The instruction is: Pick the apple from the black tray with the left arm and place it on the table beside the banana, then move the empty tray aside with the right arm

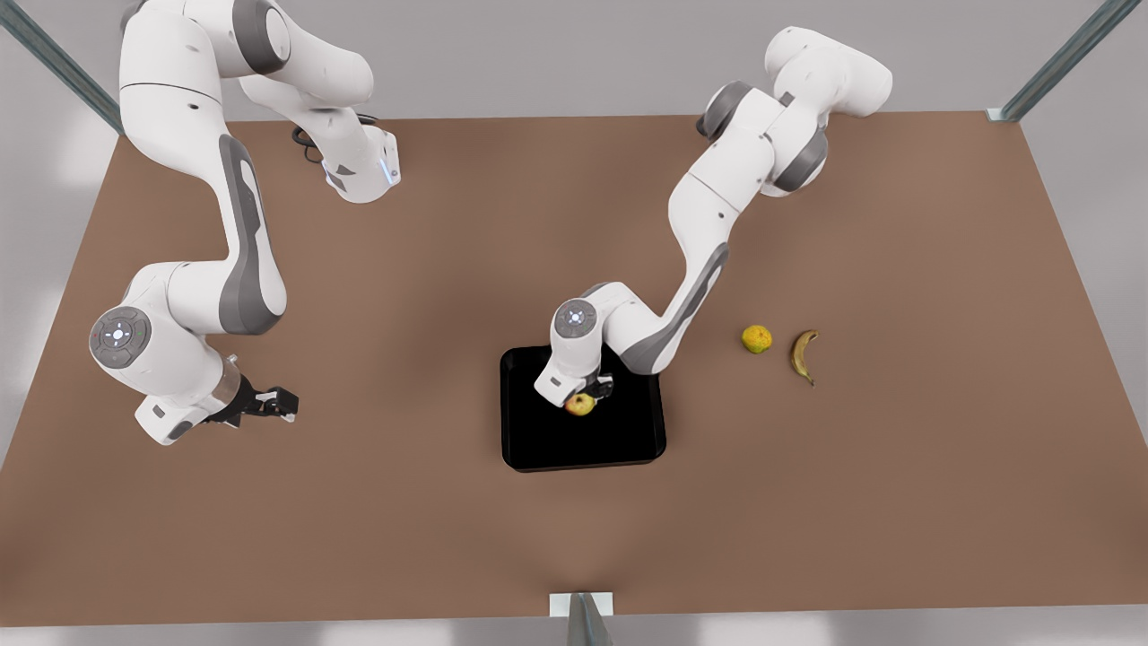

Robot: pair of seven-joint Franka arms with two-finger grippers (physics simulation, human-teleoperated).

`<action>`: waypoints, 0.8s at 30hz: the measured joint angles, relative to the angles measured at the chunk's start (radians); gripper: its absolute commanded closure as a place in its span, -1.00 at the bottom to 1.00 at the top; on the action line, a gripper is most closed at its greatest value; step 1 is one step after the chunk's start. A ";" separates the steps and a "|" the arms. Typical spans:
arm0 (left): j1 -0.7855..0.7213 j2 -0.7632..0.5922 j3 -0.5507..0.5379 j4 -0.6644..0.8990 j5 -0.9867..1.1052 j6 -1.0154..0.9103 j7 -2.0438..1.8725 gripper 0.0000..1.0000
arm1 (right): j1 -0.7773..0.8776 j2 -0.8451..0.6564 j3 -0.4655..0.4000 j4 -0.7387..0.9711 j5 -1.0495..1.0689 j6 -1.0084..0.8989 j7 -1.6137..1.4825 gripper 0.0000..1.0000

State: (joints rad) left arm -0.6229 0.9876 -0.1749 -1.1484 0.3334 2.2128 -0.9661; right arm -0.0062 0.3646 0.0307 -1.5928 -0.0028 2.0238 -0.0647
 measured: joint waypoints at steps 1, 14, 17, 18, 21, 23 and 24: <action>0.001 -0.015 -0.001 0.000 -0.002 -0.020 0.000 -0.53 | 0.000 0.000 0.000 0.000 0.000 0.000 0.000 -1.00; 0.226 -0.391 -0.003 -0.295 -0.086 -0.290 0.109 -0.55 | 0.093 -0.169 0.158 0.041 0.003 -0.177 0.015 -1.00; 0.384 -0.397 -0.001 -0.303 -0.090 -0.319 0.197 -0.55 | 0.104 -0.217 0.332 0.088 0.050 -0.335 0.074 -1.00; 0.439 -0.392 -0.001 -0.303 -0.090 -0.325 0.231 -0.55 | 0.131 -0.205 0.362 0.091 0.061 -0.361 0.107 -1.00; 0.554 -0.332 0.000 -0.297 -0.090 -0.317 0.334 -0.55 | 0.181 -0.116 0.388 0.093 0.075 -0.382 0.223 -1.00; 0.594 -0.279 0.000 -0.302 -0.090 -0.290 0.394 -0.55 | 0.178 -0.069 0.385 0.095 0.079 -0.379 0.296 -1.00; 0.605 -0.254 0.000 -0.301 -0.090 -0.277 0.422 -0.55 | 0.174 -0.045 0.383 0.104 0.079 -0.377 0.334 -0.97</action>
State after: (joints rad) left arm -0.0175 0.7337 -0.1745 -1.4491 0.2435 1.9361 -0.5442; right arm 0.1676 0.3199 0.4138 -1.4885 0.0764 1.6466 0.2698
